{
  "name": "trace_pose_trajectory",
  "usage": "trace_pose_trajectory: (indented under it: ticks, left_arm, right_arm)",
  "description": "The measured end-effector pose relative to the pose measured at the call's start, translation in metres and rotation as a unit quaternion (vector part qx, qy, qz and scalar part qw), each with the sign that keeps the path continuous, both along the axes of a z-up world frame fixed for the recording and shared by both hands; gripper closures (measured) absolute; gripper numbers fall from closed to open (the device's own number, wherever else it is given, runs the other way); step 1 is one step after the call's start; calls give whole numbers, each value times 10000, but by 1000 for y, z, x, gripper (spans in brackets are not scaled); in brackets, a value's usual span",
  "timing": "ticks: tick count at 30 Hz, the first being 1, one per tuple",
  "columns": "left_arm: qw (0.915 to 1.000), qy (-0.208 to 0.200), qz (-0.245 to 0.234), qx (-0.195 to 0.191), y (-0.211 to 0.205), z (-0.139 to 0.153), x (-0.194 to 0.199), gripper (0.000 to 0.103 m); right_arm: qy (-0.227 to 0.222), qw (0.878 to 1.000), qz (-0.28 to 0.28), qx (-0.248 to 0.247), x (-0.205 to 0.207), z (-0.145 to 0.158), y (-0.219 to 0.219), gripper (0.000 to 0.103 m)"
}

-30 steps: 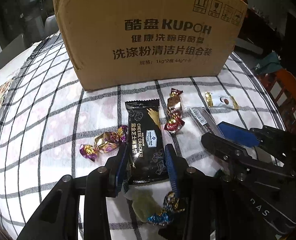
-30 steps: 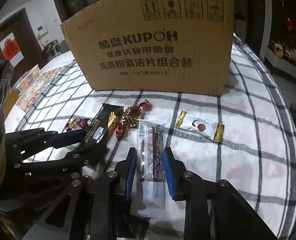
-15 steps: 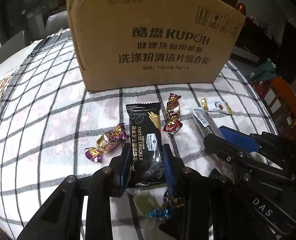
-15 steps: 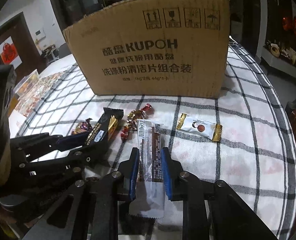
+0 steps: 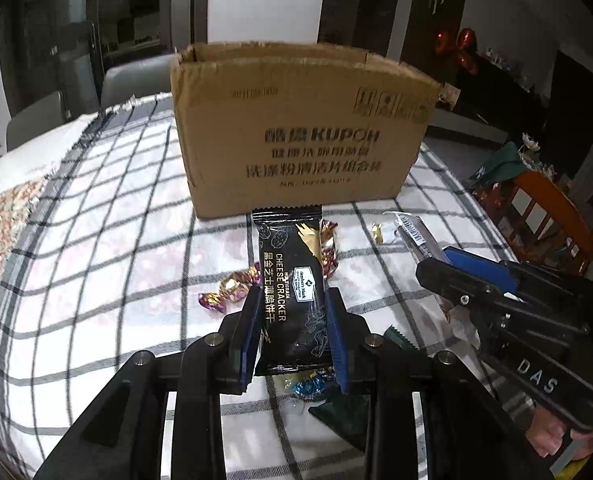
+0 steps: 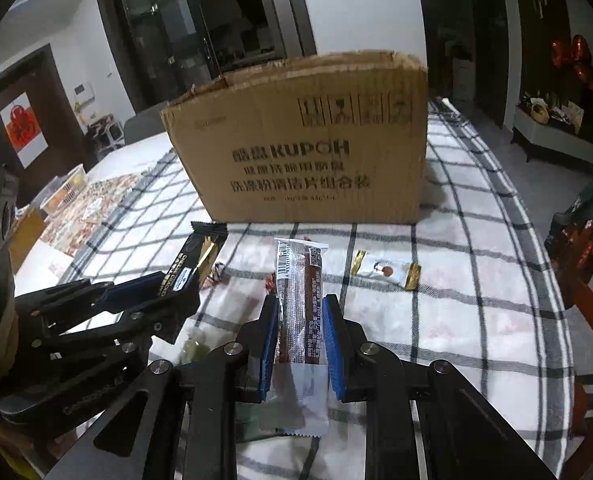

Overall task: Organize snacks
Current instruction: 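Lift both held snacks and carry them toward the cardboard box, then open both grippers over the box to drop the cracker packet and bar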

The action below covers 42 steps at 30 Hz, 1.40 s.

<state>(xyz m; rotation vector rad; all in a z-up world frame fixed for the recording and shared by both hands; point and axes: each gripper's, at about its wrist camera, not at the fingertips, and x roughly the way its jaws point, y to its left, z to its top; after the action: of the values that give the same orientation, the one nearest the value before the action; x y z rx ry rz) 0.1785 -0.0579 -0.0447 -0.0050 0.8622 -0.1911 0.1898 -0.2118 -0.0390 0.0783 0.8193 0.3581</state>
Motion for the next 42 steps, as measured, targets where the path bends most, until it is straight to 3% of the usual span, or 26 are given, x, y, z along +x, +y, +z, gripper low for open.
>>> trace_pose_trajectory:
  ticks: [19,29,42]
  left_arm:
    - [9943,-1049,-181,-109,5,92,-14,72]
    - [9899,-1394,-269,67,6,122,11,72]
    - [9865,-1455,-675,328,-3,148,62,72]
  right_arm:
    - [-984,9949,-15,231,-14,84,0,80]
    - [-1270,9918,-14,109,14,115,-2,80]
    - [-1340,9909,120,-58,68,138,1,80]
